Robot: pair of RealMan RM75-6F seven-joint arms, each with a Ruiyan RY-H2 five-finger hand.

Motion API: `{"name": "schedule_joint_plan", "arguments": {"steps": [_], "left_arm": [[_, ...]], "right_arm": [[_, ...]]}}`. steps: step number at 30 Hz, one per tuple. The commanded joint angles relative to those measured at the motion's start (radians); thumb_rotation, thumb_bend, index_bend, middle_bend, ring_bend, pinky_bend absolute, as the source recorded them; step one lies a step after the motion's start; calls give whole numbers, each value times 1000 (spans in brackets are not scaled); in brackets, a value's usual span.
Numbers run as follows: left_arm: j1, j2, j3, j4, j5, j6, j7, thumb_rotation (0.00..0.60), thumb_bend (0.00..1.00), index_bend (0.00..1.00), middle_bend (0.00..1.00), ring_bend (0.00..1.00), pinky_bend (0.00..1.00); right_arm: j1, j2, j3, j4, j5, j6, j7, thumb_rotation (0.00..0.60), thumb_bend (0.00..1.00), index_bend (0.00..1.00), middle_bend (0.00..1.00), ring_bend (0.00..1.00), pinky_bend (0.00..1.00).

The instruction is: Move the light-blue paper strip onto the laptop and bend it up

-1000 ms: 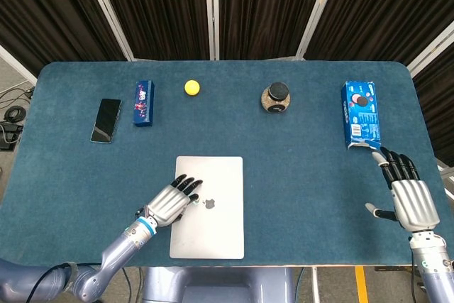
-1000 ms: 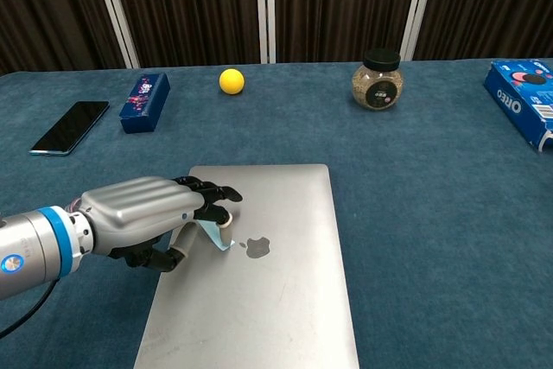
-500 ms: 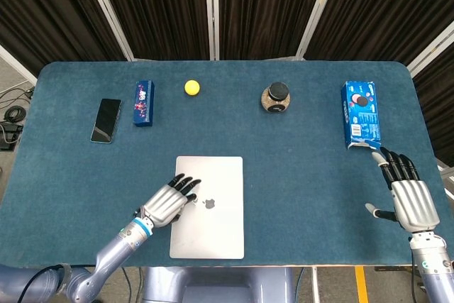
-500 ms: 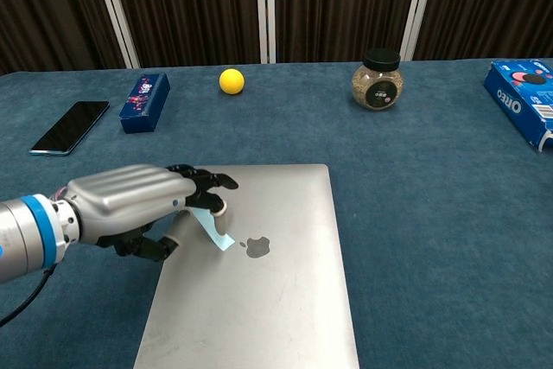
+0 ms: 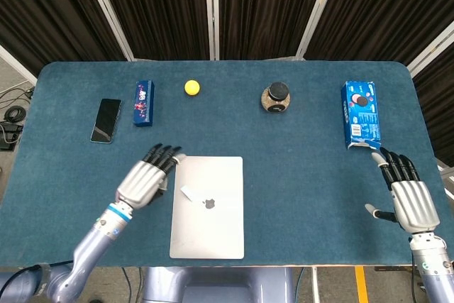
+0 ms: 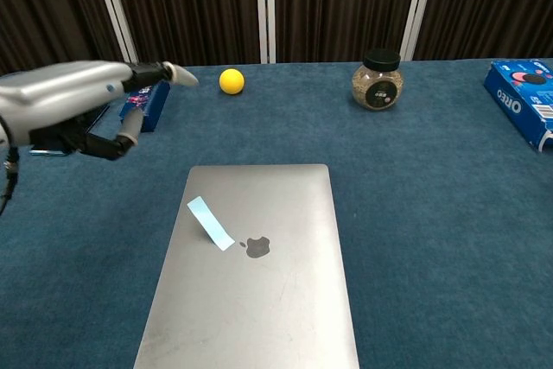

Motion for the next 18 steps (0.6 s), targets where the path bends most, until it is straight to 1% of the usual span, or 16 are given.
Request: {"name": "schedule_joint_plan", "arguments": {"steps": [1,2,3,7,11,15,18], "left_arm": [[95,80,-7,-19,36,147,-32,600,95,0,0,0,0],[118,93,-5,-19,40,180,-33,600,22,0,0,0,0],[140,105,-1,-18,44,210,-38,600,1,0,0,0,0],[238,156,24,-6,58,322,-97,600,0,0,0,0,0],[324,198,53,7,46,387,-166,600,0,0,0,0,0],[369,208,63,35,61,413,-224,600,0,0,0,0,0],[384,215,63,53,58,404,-244,600,0,0,0,0,0]], "right_arm": [[0,1,0,-1,-1,2,-6,600,0,0,0,0,0],[-1,1,1,-1,-1,3,-10,600,0,0,0,0,0],[-1,0,1,-2,-1,5,-14,600,0,0,0,0,0],[-6,-2,2,-6,-3,16,-29,600,0,0,0,0,0],[-9,-13,-2,-2,-9,23,-55,600,0,0,0,0,0],[-9,-27,-1,5,-6,25,-78,600,0,0,0,0,0],[-7,-37,2,8,-5,27,-95,600,0,0,0,0,0]]}}
